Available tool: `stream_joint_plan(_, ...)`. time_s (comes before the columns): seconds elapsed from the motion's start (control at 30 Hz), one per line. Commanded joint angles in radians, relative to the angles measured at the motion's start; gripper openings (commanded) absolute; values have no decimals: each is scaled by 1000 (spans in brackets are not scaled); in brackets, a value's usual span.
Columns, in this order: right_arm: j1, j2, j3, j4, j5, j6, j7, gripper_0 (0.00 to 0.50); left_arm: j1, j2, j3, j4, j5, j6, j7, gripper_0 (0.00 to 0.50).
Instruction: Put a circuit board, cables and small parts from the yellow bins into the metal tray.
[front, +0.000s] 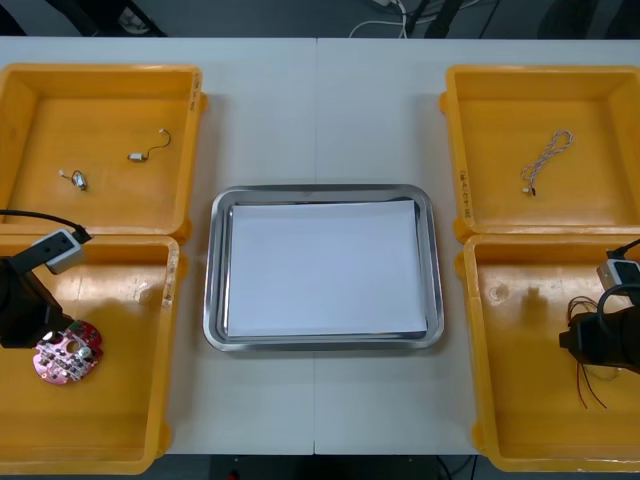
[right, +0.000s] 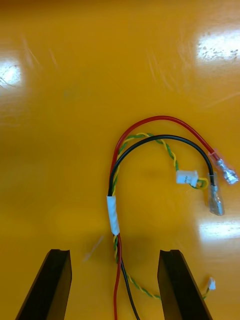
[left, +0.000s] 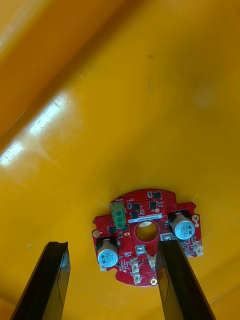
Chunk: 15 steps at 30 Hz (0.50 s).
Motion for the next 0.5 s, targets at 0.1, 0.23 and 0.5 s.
stream_joint_plan(0.1,-54,3,27,35,4,-25,27,500,25,49,-20,20,1,-24,-64,500)
stream_joint_plan(0.23,-65,3,34,43,10,-35,25,500,25,54,-50,46,-2,-74,-65,500)
stream_joint_plan(0.5,-85,3,43,57,15,-35,25,500,25,58,-73,58,-16,-102,-65,500)
